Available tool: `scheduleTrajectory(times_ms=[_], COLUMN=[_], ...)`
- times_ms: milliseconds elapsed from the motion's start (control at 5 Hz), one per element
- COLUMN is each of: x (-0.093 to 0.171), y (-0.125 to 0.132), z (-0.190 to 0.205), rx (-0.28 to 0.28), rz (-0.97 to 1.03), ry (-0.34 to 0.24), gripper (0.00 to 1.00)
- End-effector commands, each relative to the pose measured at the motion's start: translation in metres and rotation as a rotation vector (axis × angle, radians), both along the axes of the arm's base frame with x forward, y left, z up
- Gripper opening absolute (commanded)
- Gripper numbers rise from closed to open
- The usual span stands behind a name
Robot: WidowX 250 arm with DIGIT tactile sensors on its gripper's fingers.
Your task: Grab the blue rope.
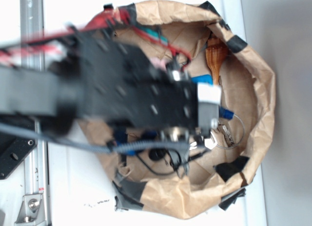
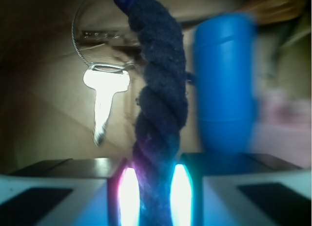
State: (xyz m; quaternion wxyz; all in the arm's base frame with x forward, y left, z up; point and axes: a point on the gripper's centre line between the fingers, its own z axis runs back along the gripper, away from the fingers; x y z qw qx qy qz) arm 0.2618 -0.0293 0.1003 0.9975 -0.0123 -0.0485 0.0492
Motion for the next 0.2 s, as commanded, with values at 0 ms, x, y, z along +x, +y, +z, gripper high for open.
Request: scheduleTrajectory(times_ms=[0], x=[-0.0008], y=[0.0086], z=[0.0518], rx=[-0.054], rz=[-0.093], ry=[-0.051], gripper=[0.00])
